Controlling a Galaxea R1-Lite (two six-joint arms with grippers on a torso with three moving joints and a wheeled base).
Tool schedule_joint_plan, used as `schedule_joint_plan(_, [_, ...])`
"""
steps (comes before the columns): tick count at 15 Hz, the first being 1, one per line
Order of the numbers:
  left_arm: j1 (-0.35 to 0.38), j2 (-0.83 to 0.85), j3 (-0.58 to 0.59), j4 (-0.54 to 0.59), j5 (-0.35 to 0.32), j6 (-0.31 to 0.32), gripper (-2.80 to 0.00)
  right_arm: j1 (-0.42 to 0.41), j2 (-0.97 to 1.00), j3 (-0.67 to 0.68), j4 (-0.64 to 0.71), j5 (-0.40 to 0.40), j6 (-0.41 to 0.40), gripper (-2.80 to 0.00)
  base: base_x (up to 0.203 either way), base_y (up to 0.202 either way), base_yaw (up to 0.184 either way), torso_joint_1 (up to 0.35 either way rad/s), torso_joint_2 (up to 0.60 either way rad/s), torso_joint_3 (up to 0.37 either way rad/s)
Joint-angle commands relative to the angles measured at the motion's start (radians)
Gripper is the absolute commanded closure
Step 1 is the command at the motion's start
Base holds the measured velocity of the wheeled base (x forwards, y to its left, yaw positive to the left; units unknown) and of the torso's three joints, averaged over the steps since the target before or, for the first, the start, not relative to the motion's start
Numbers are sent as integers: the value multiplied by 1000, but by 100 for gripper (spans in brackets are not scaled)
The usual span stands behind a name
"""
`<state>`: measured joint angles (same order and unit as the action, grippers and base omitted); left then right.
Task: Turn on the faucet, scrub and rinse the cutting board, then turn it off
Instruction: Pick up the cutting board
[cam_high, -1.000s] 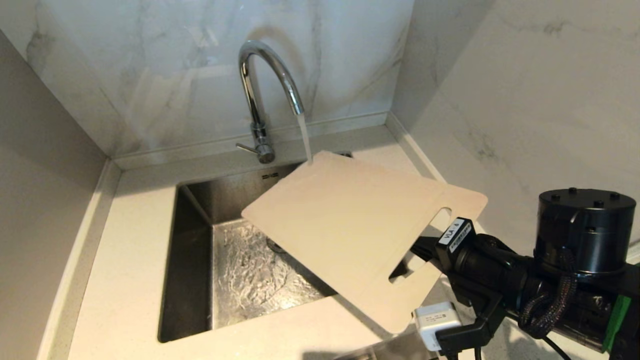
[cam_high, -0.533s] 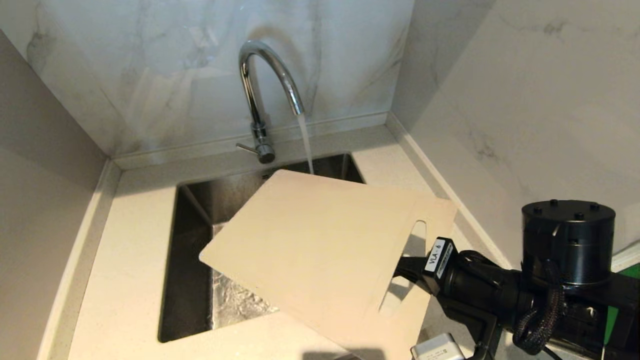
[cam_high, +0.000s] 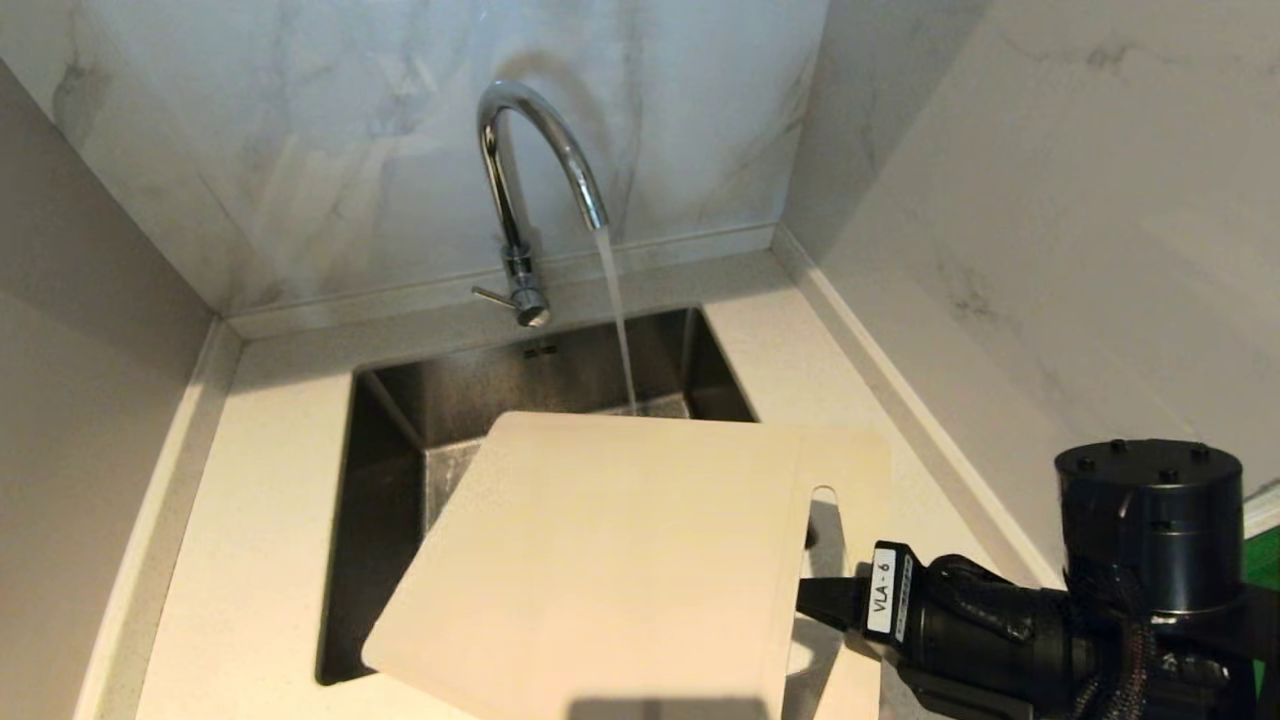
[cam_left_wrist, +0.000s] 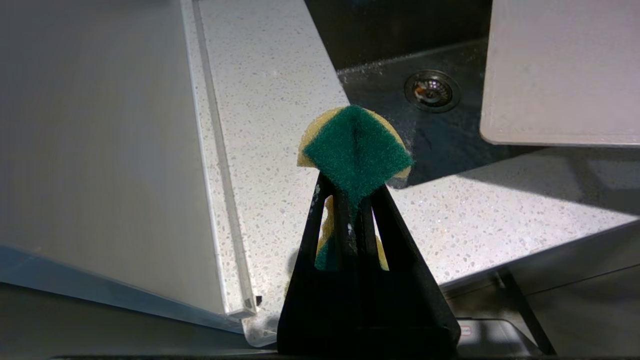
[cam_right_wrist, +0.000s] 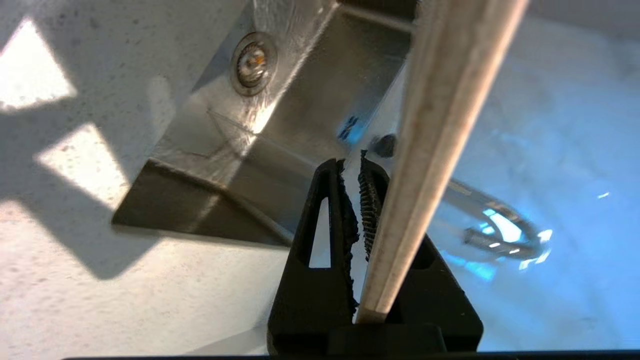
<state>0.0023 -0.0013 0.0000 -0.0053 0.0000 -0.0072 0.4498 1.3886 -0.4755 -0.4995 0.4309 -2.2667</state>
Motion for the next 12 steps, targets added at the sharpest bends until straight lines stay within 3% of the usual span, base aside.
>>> schedule_joint_plan(1, [1, 1, 0, -1, 0, 0, 0, 0, -33, 32, -2, 5, -19, 0, 0, 0, 0, 0, 0, 0])
schedule_joint_plan(12, [-1, 1, 0, -1, 0, 0, 0, 0, -66, 72, -1, 56, -16, 0, 0, 0, 0, 0, 0, 0])
